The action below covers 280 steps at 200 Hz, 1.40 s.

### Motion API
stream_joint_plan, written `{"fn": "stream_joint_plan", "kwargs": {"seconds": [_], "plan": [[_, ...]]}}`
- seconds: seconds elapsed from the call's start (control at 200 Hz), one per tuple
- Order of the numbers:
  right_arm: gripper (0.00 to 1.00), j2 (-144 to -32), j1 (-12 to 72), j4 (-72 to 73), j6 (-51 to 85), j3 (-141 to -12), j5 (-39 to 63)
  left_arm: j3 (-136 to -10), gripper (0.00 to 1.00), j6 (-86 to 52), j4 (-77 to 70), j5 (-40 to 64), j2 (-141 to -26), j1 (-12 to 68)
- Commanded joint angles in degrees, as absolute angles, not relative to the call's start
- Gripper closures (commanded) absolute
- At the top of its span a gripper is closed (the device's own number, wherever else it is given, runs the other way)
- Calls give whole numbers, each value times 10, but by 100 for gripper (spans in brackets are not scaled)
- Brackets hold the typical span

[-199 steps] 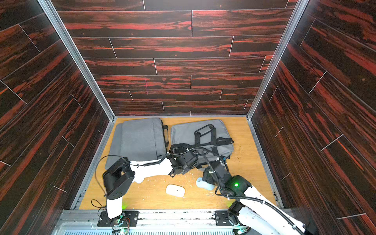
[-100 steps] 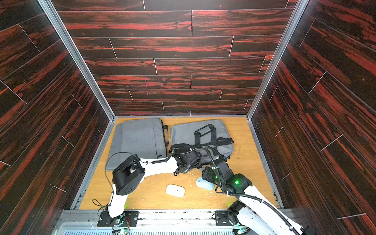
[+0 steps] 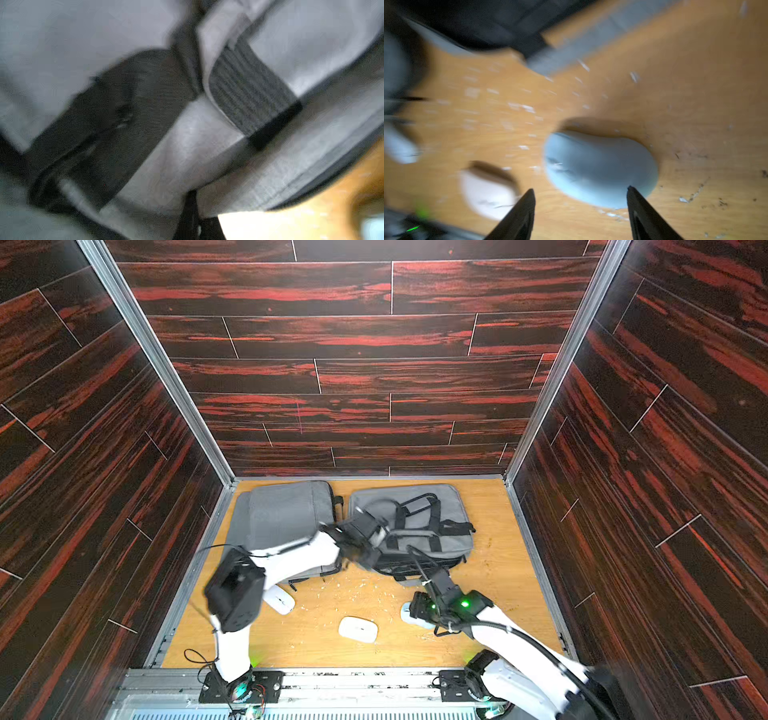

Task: Put the mouse into the laptop bag
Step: Pick up the mouse from the center of the board.

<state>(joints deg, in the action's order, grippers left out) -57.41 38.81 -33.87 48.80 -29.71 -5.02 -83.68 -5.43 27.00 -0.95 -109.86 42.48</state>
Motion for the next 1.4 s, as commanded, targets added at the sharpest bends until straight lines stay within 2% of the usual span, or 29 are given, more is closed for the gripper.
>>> {"fn": "stream_joint_plan", "kwargs": {"seconds": [0.0,0.175,0.205,0.235,0.361,0.501,0.646,0.842,1.132,1.398], "plan": [[26,-591,391,-338,481,-289,-59,-835,100,-93,257,61,-1049,424],[23,-578,397,-307,491,-257,-26,-829,100,-104,250,76,-1044,421],[4,-576,405,-292,496,-250,-14,-827,100,-104,248,76,-1045,420],[2,-576,415,-276,503,-243,-5,-828,100,-104,249,77,-1046,419],[2,-603,472,-238,519,-249,-16,-831,100,-108,248,80,-1050,415],[2,-687,525,-238,496,-301,-64,-835,100,-109,249,87,-1051,412],[2,-749,555,-317,459,-377,-161,-830,100,-111,246,90,-1045,410],[2,-776,556,-418,408,-421,-266,-822,100,-112,240,94,-1038,407],[2,-833,552,-288,300,-417,-190,-825,100,-116,239,113,-1032,401],[4,-865,535,-192,259,-411,-114,-826,100,-119,235,134,-1036,398]]}}
